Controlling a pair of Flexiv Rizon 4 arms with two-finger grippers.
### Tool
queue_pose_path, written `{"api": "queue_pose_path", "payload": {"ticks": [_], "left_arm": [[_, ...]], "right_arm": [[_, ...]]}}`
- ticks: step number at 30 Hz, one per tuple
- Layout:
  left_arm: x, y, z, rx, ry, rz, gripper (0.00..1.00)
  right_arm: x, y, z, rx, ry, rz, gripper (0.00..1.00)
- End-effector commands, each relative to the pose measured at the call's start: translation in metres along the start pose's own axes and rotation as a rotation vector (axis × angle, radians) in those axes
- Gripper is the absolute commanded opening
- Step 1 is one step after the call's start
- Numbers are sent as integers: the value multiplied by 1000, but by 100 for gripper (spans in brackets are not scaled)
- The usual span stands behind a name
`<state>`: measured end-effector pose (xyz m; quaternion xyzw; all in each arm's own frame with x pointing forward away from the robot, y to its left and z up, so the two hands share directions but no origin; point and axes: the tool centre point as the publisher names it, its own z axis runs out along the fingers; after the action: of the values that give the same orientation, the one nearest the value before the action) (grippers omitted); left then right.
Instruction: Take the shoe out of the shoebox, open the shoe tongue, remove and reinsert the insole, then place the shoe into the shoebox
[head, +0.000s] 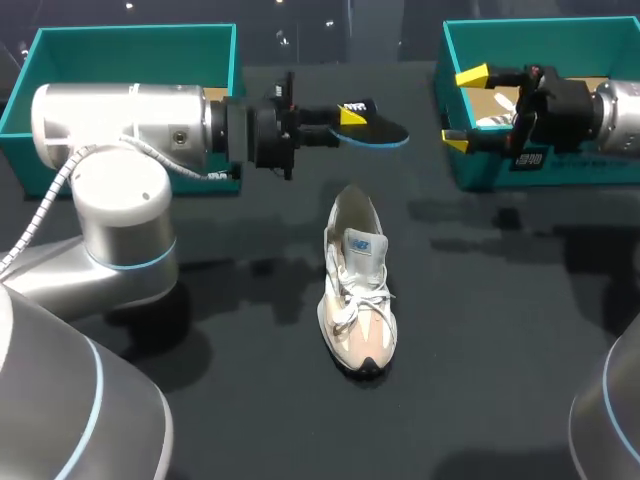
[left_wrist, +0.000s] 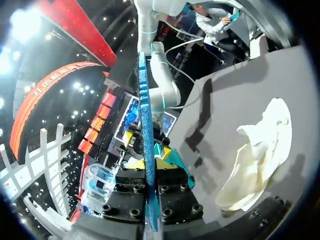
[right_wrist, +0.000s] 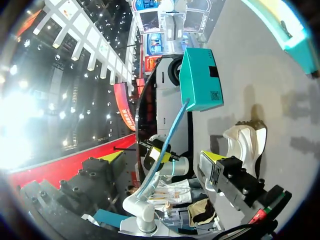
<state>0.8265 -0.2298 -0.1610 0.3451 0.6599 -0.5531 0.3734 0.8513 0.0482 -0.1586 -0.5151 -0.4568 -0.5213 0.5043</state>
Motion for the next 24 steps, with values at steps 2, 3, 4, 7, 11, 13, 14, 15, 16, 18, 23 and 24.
{"api": "queue_pose_path", "payload": {"ticks": [2,3,4,7,11,13,14,15,16,18,23,24], "left_arm": [[0,0,-1,-26,1,-566,0],[0,0,-1,-26,1,-566,0],[0,0,-1,-26,1,-566,0],[0,0,-1,-26,1,-566,0],[0,0,-1,-26,1,-566,0],[0,0,-1,-26,1,-566,0],[0,0,-1,-26,1,-566,0],[-1,1,0,-26,5,-582,0],[-2,0,0,-24,0,-599,0],[-3,-2,1,-4,-10,-655,0],[-5,-9,-2,33,-23,-754,0],[-5,-10,-2,36,-27,-768,0]], "right_arm": [[1,-2,0,-3,-4,1,100],[1,-2,0,-3,-4,1,100],[1,-2,0,-3,-4,1,100],[1,-2,0,-3,-4,1,100],[1,-2,0,-3,-4,1,100],[1,-2,0,-3,-4,1,100],[1,-2,0,-3,-4,1,100],[1,-2,0,-3,-4,1,100],[1,-2,0,-3,-4,1,100],[1,-2,0,-3,-4,1,100],[1,-2,0,-3,-4,1,100],[1,-2,0,-3,-4,1,100]]}}
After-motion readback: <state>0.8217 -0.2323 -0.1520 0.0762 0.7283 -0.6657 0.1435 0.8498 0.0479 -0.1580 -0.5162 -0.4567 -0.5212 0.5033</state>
